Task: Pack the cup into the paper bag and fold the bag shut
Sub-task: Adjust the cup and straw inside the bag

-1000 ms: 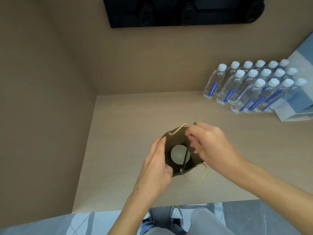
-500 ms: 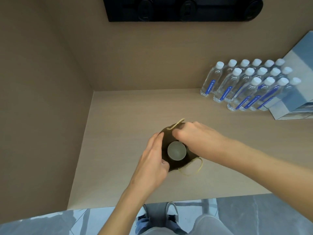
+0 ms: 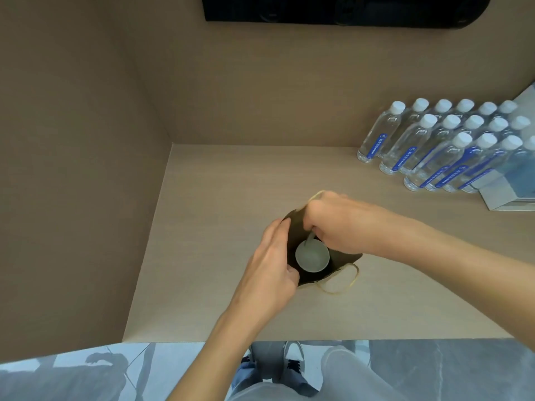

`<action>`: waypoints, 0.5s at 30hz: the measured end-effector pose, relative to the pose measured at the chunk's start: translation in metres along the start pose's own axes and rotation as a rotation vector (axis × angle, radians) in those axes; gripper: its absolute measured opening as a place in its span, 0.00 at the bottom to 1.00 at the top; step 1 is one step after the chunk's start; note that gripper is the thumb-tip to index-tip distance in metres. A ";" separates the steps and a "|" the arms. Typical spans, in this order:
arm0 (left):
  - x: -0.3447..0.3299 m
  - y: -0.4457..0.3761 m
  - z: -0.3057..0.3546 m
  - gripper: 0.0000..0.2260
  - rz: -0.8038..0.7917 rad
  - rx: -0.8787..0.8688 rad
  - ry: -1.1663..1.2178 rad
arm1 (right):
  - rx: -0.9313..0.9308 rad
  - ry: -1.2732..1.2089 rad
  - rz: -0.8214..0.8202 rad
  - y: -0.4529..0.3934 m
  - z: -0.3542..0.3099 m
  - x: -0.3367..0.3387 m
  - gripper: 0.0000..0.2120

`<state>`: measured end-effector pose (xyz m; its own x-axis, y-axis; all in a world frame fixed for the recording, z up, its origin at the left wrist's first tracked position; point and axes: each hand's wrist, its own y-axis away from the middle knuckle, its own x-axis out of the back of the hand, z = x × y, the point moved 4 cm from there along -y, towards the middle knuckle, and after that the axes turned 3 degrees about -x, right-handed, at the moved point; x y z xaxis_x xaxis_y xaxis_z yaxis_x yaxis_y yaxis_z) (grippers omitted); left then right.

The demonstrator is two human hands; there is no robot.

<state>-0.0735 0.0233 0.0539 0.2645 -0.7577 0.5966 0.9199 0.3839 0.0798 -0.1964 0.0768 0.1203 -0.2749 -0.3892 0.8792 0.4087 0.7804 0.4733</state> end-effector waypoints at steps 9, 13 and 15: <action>-0.005 -0.004 0.002 0.36 -0.025 0.027 -0.031 | 0.027 0.238 -0.319 -0.037 -0.002 -0.054 0.07; -0.005 -0.007 0.001 0.36 -0.017 0.032 -0.037 | 0.075 0.470 -0.281 -0.051 0.012 -0.067 0.09; -0.004 -0.008 0.001 0.35 -0.011 0.034 -0.036 | 0.099 0.551 -0.297 -0.053 0.020 -0.073 0.09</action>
<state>-0.0824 0.0243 0.0516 0.2431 -0.7428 0.6238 0.9121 0.3939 0.1137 -0.2154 0.0739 0.0297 0.1348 -0.7704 0.6231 0.2939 0.6317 0.7174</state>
